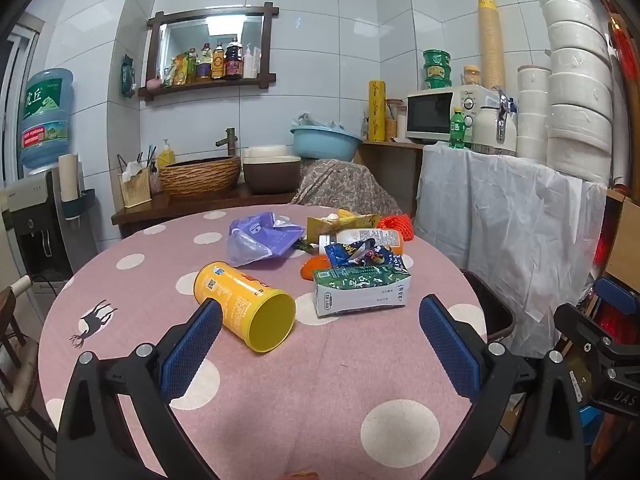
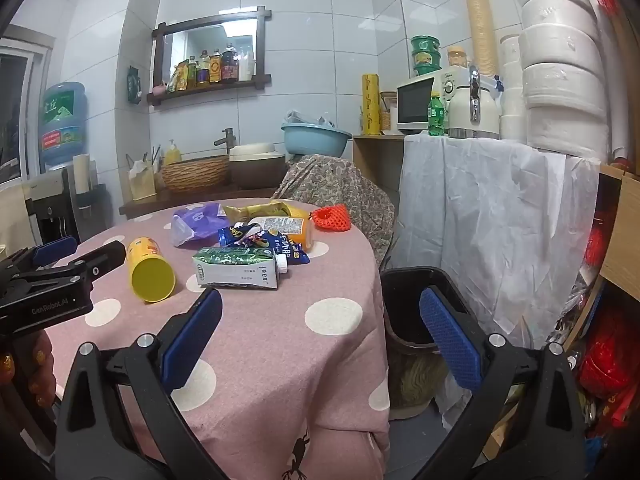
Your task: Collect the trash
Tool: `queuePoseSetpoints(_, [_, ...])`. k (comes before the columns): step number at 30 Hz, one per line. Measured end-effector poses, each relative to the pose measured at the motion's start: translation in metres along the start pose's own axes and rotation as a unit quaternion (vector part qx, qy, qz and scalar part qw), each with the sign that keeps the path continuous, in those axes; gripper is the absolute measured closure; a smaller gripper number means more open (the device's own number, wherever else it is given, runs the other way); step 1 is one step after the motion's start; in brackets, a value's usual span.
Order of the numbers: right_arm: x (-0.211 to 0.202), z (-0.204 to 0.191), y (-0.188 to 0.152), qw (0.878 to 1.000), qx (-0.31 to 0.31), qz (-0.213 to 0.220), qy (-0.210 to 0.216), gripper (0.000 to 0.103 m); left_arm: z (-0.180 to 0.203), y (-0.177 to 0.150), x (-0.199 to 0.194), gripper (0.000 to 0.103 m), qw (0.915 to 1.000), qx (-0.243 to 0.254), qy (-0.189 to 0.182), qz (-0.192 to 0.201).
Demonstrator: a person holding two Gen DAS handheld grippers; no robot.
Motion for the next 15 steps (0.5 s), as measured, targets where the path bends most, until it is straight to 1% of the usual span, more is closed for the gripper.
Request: queuePoseSetpoints(15, [0.0004, -0.0004, -0.0005, 1.000, 0.002, 0.001, 0.001, 0.005, 0.0000, 0.0002, 0.0002, 0.005, 1.0000, 0.000, 0.000, -0.001])
Point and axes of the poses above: each gripper's, at about its wrist camera, not at the fingertips, and x roughly the way its jaws point, z to its right, y to its top, the point moved 1 cm from there along x, roughly the way its jaws point, and after that the axes turned 10 degrees about -x, right-handed, at the moved point
